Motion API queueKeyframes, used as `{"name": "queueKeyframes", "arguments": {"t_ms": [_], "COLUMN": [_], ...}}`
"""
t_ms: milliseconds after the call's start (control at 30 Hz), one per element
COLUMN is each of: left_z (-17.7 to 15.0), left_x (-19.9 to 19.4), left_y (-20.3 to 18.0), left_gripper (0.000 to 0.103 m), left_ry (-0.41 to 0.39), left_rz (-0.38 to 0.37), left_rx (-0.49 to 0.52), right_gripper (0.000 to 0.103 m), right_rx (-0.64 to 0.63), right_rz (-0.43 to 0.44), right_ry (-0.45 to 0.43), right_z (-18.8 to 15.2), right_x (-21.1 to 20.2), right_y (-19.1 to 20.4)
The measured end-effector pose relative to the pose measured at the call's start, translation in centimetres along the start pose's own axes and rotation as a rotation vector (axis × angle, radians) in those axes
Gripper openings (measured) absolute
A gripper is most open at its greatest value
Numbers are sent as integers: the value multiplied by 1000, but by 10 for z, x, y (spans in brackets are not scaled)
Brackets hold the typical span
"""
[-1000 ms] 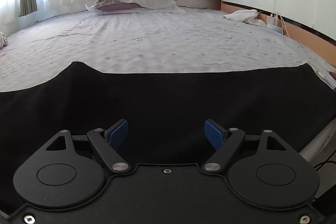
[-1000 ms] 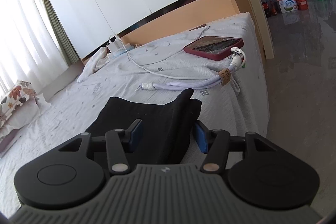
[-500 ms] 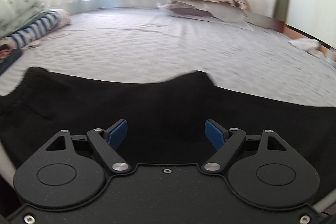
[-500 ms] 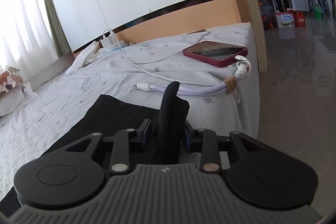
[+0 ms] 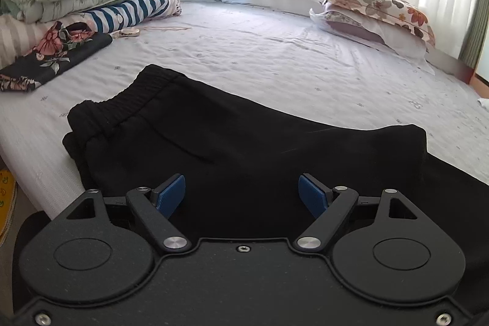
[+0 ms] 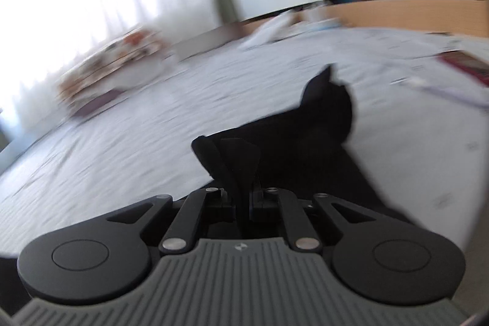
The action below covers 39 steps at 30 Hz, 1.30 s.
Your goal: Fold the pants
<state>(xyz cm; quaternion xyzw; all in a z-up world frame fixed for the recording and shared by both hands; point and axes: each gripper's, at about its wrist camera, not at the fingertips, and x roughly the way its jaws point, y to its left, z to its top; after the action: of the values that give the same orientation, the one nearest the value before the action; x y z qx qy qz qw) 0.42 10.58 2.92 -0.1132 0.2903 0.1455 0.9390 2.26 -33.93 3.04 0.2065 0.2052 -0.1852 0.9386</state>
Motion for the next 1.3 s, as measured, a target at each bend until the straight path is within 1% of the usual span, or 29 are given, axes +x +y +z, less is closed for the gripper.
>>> {"name": "queueKeyframes", "arguments": {"t_ms": [167,233,300,400,533,567,600,633,667,700,733,833,900,933,967,1067,1100,1133,1200,1300], "left_z": [-3,-3,-4,-4,-3,-4,-5,-5,-5,-4,-4,-2,-1,0,1,2,3,2,0,-6], "left_x": [-2,-2,-2,-3,-2,-3,-3,-4,-5,-6,-7,-12,-16,-18,-21,-29,-33,-37,-44,-52], "left_y": [9,12,17,22,22,22,21,20,19,17,15,9,1,-3,-9,-28,-37,-46,-66,-100], "left_gripper": [81,81,81,82,82,82,82,82,82,82,82,82,82,82,82,82,82,82,82,82], "left_ry": [-10,-9,-10,-13,-17,-18,-18,-18,-18,-18,-18,-22,-26,-28,-30,-38,-42,-47,-58,-62], "left_rz": [-7,-10,-10,-26,-38,-42,-46,-52,-58,-67,-76,-104,-128,-141,-160,-221,-249,-276,-326,-374], "left_rx": [-7,-14,-24,-38,-35,-37,-40,-42,-45,-47,-48,-48,-38,-31,-20,14,31,50,100,186], "right_gripper": [9,9,10,10,11,15,25,32,54,65,68,75,83,85,90,97,100,102,102,103], "right_rx": [-149,-226,-298,-380,-476,-487,-495,-500,-503,-503,-498,-503,-515,-519,-523,-522,-517,-511,-488,-439], "right_rz": [260,341,414,472,496,510,530,548,554,568,578,588,584,581,577,549,527,500,426,293], "right_ry": [162,205,230,241,212,212,214,218,218,222,218,201,185,174,164,129,113,97,59,27], "right_z": [-57,-82,-103,-124,-138,-139,-139,-139,-137,-137,-136,-134,-133,-131,-129,-123,-120,-118,-111,-101], "right_x": [-10,-23,-40,-61,-80,-84,-86,-88,-87,-88,-90,-102,-109,-113,-117,-130,-133,-135,-136,-132], "right_y": [109,146,174,197,206,206,206,205,203,201,197,185,176,171,165,146,139,132,117,92]}}
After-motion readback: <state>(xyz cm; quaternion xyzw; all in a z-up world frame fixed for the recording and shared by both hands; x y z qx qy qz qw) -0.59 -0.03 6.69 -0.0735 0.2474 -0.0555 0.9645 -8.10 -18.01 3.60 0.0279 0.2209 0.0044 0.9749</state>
